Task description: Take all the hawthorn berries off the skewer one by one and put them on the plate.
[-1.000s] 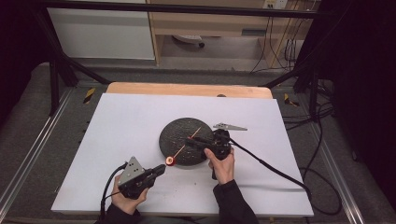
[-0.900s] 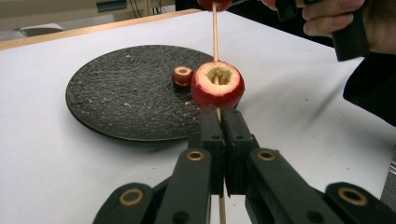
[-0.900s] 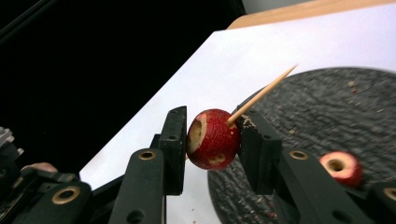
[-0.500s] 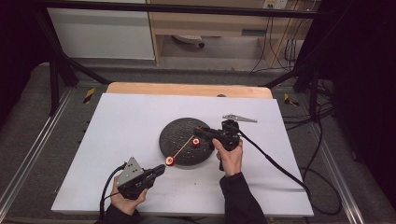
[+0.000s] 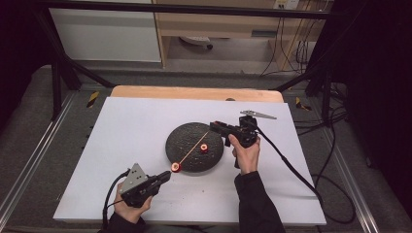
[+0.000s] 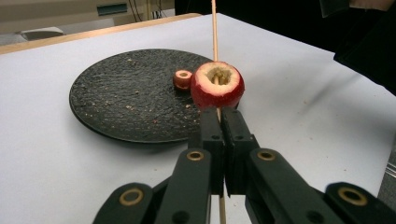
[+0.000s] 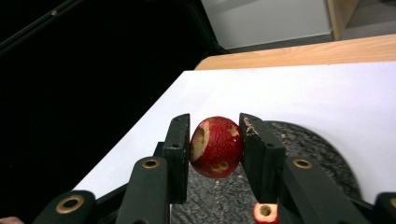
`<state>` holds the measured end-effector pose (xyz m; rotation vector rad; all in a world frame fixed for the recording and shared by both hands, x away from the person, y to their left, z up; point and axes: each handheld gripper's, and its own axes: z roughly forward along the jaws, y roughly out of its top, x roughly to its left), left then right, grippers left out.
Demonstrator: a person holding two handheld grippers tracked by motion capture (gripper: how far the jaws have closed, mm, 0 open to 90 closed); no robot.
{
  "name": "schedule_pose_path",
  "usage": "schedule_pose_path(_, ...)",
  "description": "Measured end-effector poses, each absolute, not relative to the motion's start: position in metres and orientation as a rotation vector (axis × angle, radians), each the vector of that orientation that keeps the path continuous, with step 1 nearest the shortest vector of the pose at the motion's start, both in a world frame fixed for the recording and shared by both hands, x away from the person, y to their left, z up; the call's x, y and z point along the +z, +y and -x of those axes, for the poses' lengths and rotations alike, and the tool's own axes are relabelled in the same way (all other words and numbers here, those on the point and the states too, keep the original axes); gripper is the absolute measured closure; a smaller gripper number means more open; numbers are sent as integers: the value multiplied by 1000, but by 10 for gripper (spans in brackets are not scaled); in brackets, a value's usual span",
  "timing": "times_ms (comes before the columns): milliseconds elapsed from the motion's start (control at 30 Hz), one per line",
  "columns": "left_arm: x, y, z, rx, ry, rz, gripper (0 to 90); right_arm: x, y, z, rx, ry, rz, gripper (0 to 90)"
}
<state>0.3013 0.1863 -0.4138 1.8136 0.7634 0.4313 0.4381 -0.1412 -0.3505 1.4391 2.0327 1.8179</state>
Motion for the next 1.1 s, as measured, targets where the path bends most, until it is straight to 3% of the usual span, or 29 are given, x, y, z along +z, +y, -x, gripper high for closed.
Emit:
schedule_pose_path(400,-413,191,-303,435,781,-1804,883,-364,-138,-455,1721,2050,-1473,653)
schedule_pose_path(1100,-416,194,-307,431,804,-1808,883,-440,-106,-484,1458,2184,-1577,650)
